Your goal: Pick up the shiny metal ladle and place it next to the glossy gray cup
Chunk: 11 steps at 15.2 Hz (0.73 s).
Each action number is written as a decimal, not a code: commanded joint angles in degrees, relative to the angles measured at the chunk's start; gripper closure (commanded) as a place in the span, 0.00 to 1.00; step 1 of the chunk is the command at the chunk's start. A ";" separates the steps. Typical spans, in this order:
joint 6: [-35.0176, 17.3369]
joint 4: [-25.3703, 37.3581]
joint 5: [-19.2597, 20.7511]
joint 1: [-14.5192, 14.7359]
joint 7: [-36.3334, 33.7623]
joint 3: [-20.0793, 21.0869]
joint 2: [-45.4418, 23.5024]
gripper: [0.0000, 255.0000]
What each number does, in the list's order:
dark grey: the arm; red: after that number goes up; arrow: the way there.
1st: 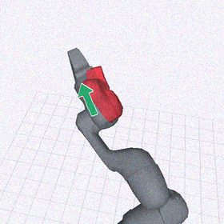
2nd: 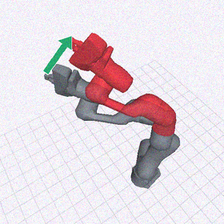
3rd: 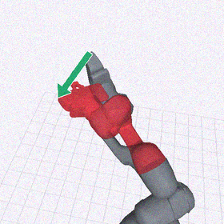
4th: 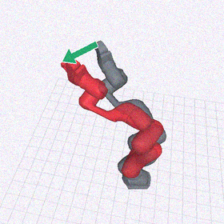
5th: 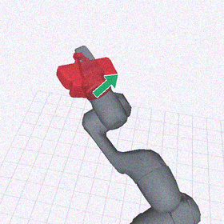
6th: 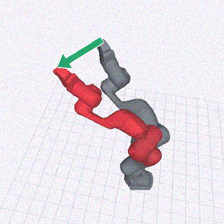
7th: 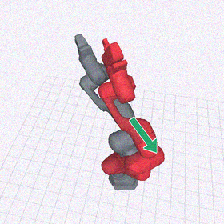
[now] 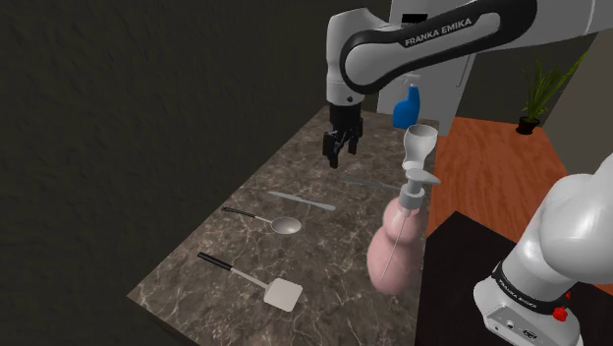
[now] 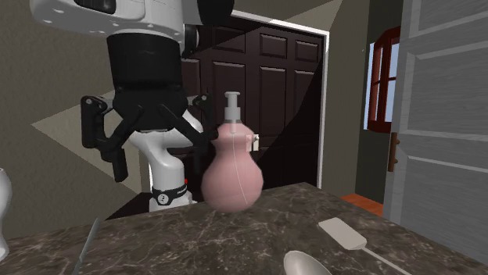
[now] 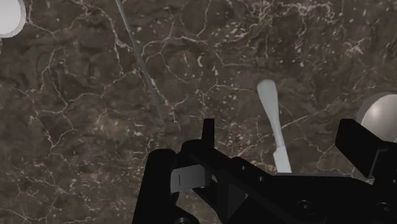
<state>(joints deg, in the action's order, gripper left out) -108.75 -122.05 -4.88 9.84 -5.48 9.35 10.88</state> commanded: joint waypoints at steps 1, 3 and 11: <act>-1.81 2.08 -0.04 0.84 -0.51 1.10 -3.70 0.00; -3.15 4.46 0.14 1.62 -0.96 2.08 -7.29 0.00; -6.55 16.31 2.35 5.32 -3.04 5.32 -22.13 0.00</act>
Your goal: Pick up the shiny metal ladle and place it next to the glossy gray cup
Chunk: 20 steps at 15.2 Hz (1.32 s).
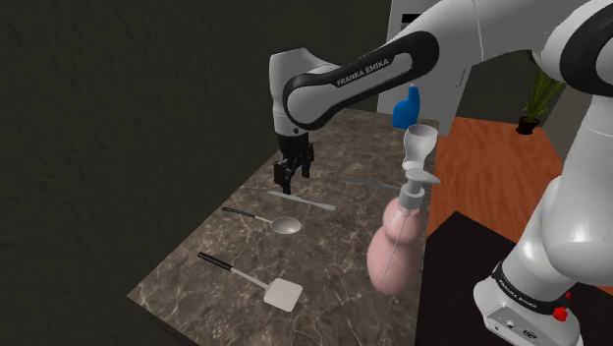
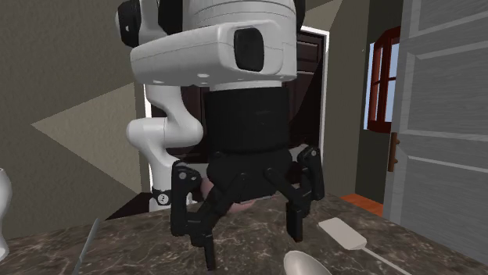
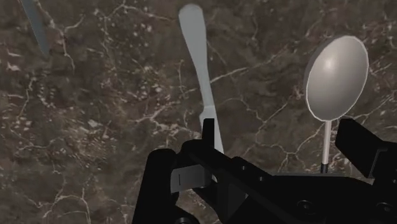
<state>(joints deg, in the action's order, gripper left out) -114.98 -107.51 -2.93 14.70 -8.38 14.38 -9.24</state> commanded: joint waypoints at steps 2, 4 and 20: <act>-0.64 5.36 1.23 1.60 -0.66 0.89 -5.85 0.00; -0.71 9.25 2.12 2.86 -1.14 1.38 -9.75 0.00; -4.65 17.39 4.90 6.87 -2.34 1.92 -21.68 0.00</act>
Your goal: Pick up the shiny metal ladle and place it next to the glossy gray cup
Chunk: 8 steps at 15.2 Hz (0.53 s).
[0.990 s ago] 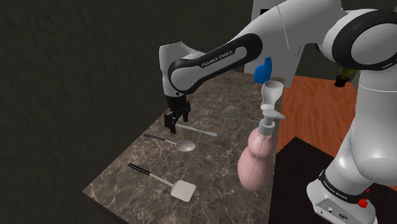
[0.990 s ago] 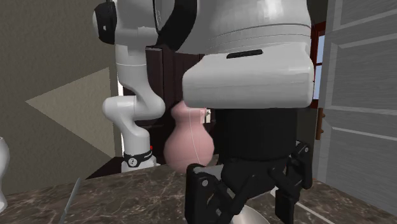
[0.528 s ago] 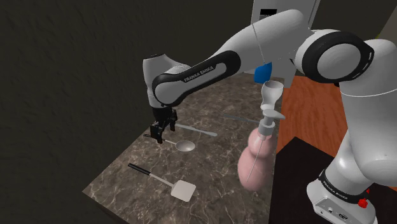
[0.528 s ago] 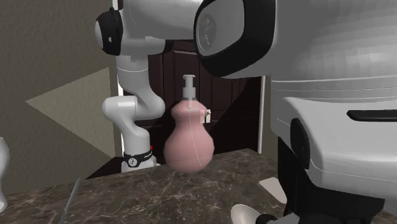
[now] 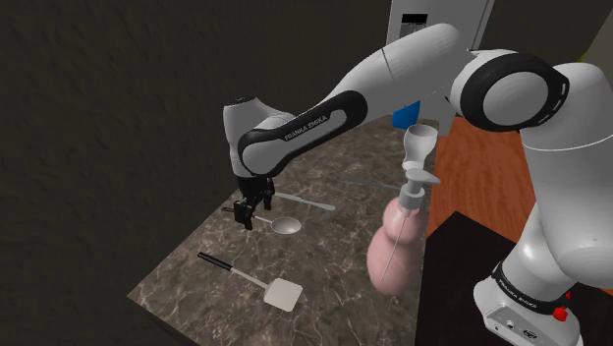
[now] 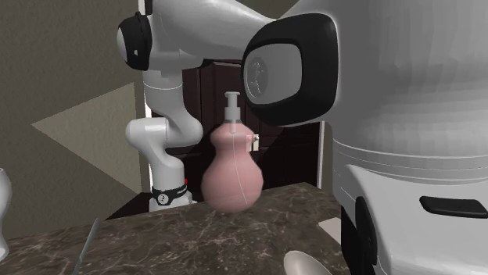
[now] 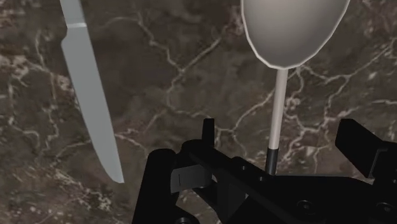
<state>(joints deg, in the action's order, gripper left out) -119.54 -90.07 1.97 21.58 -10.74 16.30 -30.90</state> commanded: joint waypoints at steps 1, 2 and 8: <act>-0.08 -0.05 0.00 -0.01 0.01 -0.01 -0.02 0.00; -0.08 -0.05 0.00 -0.01 0.01 -0.01 -0.02 0.00; -0.07 -0.04 0.00 -0.01 0.01 -0.01 -0.02 1.00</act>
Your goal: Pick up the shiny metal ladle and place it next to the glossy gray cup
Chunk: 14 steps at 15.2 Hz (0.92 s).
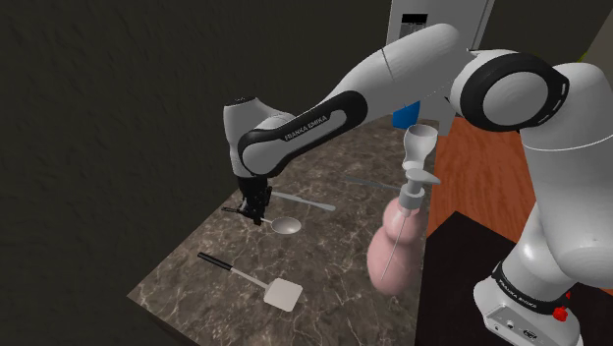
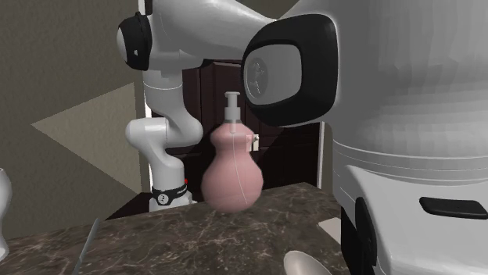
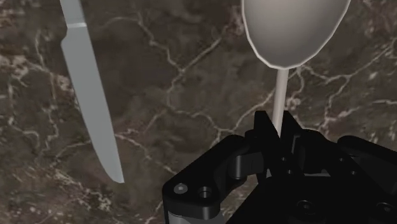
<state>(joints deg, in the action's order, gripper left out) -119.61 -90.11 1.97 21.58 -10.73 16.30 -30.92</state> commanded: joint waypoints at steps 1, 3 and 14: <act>0.00 0.00 0.00 0.00 0.00 0.00 0.00 1.00; 0.00 0.00 0.00 0.00 0.00 0.00 0.00 1.00; 5.02 2.82 -0.52 -0.16 -0.09 0.35 2.26 1.00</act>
<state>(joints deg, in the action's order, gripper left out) -115.38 -87.96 1.48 21.39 -10.78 16.62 -28.76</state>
